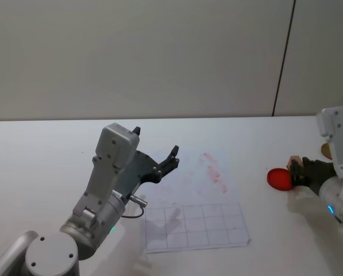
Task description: Use the one hand to pick up the stamp and affix it onto the A4 paper.
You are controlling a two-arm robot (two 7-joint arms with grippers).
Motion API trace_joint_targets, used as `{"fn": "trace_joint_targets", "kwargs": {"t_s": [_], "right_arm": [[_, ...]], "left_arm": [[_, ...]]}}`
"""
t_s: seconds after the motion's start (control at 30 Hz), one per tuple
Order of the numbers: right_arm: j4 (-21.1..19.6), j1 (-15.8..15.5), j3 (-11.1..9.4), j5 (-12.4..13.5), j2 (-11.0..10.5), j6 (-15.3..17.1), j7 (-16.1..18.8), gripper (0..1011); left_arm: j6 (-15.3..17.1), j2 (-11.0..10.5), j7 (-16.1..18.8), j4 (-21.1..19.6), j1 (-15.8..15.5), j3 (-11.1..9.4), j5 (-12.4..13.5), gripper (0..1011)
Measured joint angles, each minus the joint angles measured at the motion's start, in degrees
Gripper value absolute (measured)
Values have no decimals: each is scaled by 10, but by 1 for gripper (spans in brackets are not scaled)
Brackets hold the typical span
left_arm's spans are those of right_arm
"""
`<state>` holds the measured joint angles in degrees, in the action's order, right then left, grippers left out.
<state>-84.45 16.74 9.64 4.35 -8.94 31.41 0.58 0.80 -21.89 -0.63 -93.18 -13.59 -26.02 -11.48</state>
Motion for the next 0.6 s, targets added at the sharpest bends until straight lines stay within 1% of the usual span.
{"fn": "trace_joint_targets", "kwargs": {"t_s": [0.17,0.27,0.43,0.47,0.53,0.6], "right_arm": [[23,10,1,-6,2,-12,8,203],[38,16,2,-9,4,-21,14,263],[60,26,3,-13,7,-39,22,443],[62,27,3,-13,8,-41,23,460],[66,29,3,-13,8,-48,25,546],[66,29,3,-13,8,-53,26,579]], "left_arm": [[0,0,0,0,0,0,0,993],[0,0,0,0,0,0,0,993],[0,0,0,0,0,0,0,993],[0,0,0,0,0,0,0,993],[0,0,0,0,0,0,0,993],[0,0,0,0,0,0,0,993]]}}
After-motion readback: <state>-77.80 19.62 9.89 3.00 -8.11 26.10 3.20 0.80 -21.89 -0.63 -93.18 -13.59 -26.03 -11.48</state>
